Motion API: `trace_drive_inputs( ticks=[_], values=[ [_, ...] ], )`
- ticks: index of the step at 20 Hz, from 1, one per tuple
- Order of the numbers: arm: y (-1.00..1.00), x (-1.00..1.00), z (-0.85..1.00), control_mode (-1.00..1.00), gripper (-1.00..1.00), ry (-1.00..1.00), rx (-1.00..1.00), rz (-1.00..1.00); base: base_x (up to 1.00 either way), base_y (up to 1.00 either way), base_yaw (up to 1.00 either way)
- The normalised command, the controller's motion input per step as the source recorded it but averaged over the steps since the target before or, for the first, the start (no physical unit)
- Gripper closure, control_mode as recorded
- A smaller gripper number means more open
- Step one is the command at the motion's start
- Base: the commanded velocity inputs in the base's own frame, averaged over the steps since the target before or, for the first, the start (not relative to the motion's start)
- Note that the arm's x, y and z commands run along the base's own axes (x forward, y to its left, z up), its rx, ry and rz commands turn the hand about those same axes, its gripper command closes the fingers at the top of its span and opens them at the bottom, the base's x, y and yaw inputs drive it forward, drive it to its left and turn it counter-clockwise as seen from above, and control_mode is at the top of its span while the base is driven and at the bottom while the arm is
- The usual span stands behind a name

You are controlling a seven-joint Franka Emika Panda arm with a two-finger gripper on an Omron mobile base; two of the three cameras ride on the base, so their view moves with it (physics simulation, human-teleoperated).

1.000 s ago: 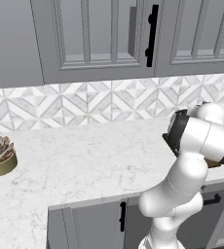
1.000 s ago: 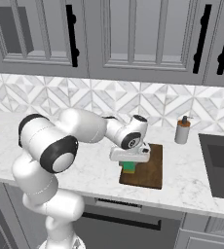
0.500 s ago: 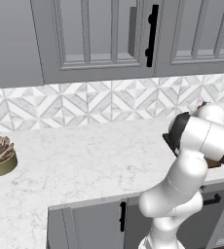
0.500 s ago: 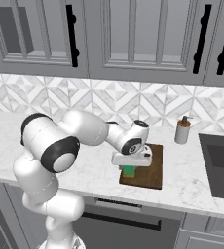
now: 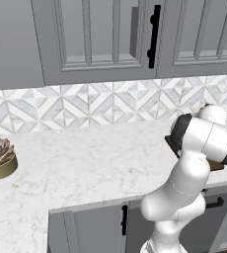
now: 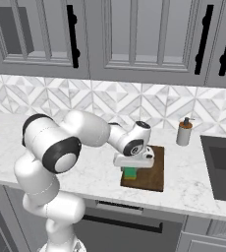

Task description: Pick up the sponge from the counter and clean the cutting board by briefly scrubbing or pressing down on the cutting board. Once finished, release the sponge.

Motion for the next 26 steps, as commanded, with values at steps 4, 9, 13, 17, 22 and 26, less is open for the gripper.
trace_drive_inputs(
  ticks=[4, 9, 13, 17, 22, 26],
  values=[
    [0.05, 0.39, 0.0, -1.0, 1.0, 0.0, 0.02, -0.05, 0.0, 0.0, 0.0],
    [0.1, 0.55, 0.0, -1.0, 1.0, 0.0, 0.02, -0.07, 0.0, 0.0, 0.0],
    [0.08, 0.65, 0.0, -1.0, 1.0, 0.0, 0.0, -0.05, 0.0, 0.0, 0.0],
    [0.02, 0.69, 0.0, -1.0, 1.0, 0.0, 0.0, -0.02, 0.0, 0.0, 0.0],
    [0.0, 0.57, 0.0, -1.0, 1.0, -0.01, 0.0, -0.03, 0.0, 0.0, 0.0],
    [0.0, 0.43, 0.0, -1.0, 1.0, -0.04, 0.0, -0.01, 0.0, 0.0, 0.0]
  ],
)
